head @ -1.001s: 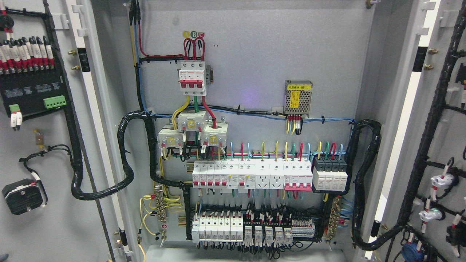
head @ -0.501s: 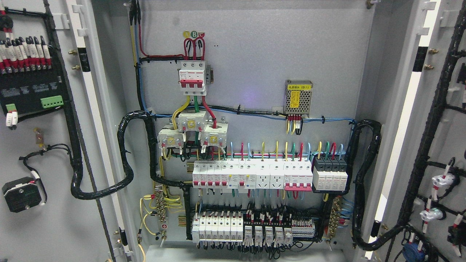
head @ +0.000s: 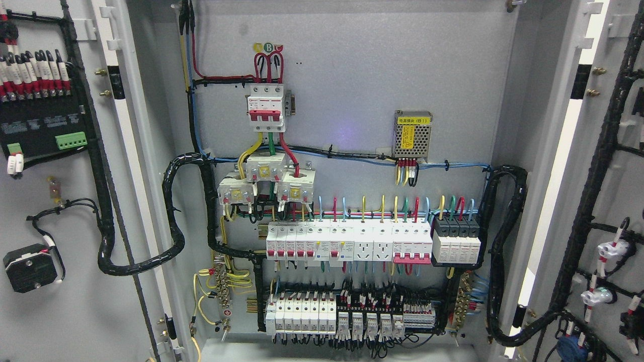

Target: Open door with both hands

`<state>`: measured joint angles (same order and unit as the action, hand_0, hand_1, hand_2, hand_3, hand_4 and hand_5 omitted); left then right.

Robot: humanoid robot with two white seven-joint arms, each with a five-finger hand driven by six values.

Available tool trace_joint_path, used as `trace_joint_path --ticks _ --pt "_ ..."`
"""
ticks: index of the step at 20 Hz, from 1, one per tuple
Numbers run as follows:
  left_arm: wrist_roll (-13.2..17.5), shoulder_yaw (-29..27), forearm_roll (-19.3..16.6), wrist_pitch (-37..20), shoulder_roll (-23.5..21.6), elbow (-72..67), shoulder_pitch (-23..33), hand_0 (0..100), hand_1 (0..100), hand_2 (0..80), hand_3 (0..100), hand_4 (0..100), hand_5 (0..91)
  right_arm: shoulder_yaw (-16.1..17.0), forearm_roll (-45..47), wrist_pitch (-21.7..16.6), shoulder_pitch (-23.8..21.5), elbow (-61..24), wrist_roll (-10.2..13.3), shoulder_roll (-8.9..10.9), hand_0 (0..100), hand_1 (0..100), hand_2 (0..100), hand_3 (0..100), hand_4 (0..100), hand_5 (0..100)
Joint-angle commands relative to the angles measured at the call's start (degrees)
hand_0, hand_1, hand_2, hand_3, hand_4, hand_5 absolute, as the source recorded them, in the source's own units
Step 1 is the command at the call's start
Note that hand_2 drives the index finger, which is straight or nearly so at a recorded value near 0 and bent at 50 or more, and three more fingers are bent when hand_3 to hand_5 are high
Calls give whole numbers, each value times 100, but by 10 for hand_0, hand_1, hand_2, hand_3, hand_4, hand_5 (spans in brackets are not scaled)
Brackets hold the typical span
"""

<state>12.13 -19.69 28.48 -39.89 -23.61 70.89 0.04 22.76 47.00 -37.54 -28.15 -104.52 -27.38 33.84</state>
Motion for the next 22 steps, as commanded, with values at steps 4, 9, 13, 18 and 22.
trace_joint_path --ticks 4,9,13,18,22 --pt "-18 290 0 -1 14 451 119 120 389 0 0 0 0 158 55 1 55 493 -31 149 480 0 40 273 291 322" --pt "-26 413 0 -1 50 654 172 120 389 0 0 0 0 308 72 1 55 590 -84 158 480 0 42 274 294 321" --pt "-26 527 9 -10 50 750 251 120 389 0 0 0 0 422 283 1 55 757 -92 175 481 0 43 275 295 320" --pt "-35 633 0 -10 58 891 401 120 389 0 0 0 0 502 345 1 46 836 -92 202 481 0 47 278 301 326" --pt "-44 712 0 -2 93 979 410 120 389 0 0 0 0 572 345 1 55 871 -92 210 481 0 51 280 303 330"
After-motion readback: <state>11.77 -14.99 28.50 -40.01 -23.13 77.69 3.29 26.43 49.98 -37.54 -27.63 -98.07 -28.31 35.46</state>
